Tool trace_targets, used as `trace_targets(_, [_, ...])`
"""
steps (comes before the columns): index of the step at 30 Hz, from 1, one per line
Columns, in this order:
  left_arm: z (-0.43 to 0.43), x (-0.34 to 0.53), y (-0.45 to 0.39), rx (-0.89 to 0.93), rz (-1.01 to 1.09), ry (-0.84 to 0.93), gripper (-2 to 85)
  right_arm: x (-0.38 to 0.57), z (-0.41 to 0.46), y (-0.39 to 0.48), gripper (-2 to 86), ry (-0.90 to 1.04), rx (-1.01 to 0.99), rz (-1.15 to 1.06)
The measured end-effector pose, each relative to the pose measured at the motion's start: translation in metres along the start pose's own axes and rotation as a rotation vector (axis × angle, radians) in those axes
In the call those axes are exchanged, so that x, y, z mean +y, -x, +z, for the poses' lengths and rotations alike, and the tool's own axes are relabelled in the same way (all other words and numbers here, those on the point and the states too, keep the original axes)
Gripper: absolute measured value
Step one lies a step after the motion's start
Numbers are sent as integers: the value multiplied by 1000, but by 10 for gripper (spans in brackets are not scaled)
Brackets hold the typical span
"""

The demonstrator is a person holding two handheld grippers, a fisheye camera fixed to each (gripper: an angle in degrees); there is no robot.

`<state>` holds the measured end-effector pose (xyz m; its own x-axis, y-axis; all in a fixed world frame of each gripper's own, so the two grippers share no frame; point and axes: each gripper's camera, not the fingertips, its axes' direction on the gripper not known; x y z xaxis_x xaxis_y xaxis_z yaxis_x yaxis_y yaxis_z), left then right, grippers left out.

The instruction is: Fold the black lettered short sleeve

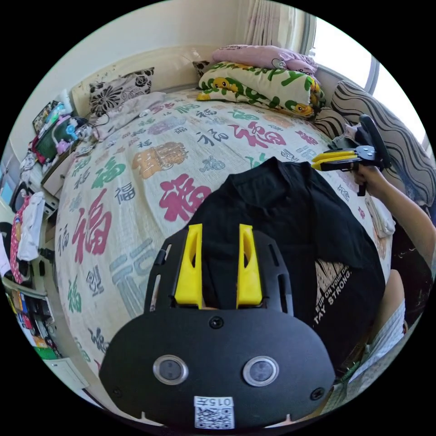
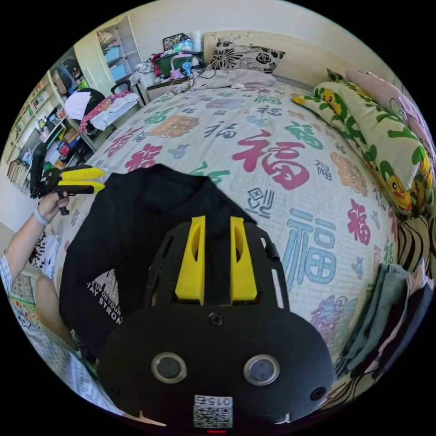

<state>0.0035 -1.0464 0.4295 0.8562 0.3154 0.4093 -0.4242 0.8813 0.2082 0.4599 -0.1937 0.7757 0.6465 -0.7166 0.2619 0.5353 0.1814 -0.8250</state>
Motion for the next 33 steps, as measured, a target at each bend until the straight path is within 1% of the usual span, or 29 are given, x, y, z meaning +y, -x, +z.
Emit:
trace_targets(2, [21,-28,3,0,8,20,117,-11,-1,-7,90,7,13,5])
trace_targets(4, [41,-47,3,-2,10,18,119,-20,5,-12,106,71,32,6])
trace_targets(6, [73,-63,1,1,-2,83,121,-25,17,-18,115,210,-19,20])
trace_targets(8, [92,-67,0,7,-8,129,118,-21,12,-18,95,217,-42,34])
trace_targets(10, [106,-67,-2,2,4,168,106,-13,-1,-11,51,209,-31,-20])
trace_targets(12, [107,-63,-1,38,-6,160,45,-2,-18,-2,26,254,-87,-93])
trace_targets(14, [106,-65,-1,102,15,209,23,2,-35,2,14,261,-79,-76])
trace_targets(15, [102,-68,2,115,-20,224,18,5,-51,5,7,224,-40,-73])
trace_targets(17, [86,-73,3,94,-29,180,12,4,-75,8,1,188,7,-59])
trace_targets(19, [67,-80,6,112,-63,137,8,1,-99,8,-3,173,20,-14])
trace_targets(21, [33,-89,8,100,-111,28,6,-2,-140,6,-4,90,47,58])
trace_targets(23, [4,-96,6,86,-145,-62,5,-2,-172,3,-4,15,11,128])
trace_targets(24, [-12,-97,0,74,-135,-105,5,1,-190,3,-4,-6,-5,158])
trace_targets(26, [-28,-92,-14,55,-81,-111,5,12,-208,12,-3,14,9,133])
trace_targets(28, [-42,-75,-29,45,-18,-124,5,33,-228,26,-3,18,4,88])
trace_targets(31, [-73,-16,-55,87,46,-180,5,92,-266,53,-3,-4,-68,14])
trace_targets(33, [-105,52,-83,121,94,-229,6,156,-300,79,-2,-13,-136,-37])
